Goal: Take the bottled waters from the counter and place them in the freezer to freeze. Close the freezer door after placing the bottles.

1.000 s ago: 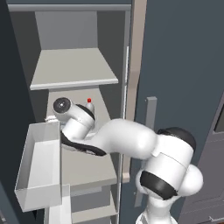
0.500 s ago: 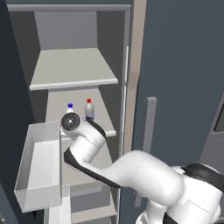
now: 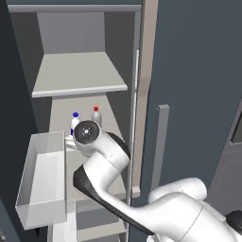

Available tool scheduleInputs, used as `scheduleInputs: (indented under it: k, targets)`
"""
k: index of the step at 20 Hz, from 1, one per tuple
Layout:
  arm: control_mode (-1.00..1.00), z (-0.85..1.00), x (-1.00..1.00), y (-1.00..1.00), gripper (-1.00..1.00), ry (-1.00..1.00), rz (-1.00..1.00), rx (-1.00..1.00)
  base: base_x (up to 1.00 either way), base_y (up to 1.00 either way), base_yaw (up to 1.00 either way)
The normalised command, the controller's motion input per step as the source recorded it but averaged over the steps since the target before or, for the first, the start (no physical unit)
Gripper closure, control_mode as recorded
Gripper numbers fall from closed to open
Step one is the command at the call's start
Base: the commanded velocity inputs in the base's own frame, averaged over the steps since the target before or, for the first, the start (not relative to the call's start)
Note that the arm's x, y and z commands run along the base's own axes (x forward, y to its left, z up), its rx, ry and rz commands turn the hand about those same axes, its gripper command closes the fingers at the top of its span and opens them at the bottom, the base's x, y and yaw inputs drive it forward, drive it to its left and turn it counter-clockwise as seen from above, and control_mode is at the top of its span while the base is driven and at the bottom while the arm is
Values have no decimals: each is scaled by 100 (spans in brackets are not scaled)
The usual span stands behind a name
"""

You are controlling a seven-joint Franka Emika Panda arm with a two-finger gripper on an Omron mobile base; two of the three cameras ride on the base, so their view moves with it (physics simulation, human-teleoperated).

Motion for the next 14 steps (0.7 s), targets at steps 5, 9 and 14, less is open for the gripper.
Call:
scheduleInputs:
  k: [5,9,14]
  targets:
    - [-100,71,-100,-38,-100,13,-17,16,0,0,0]
    - [-100,16,-100,-99,-100,0,-2,9,0,0,0]
    - [-100,10,-93,-100,-100,0,0,1,0,0,0]
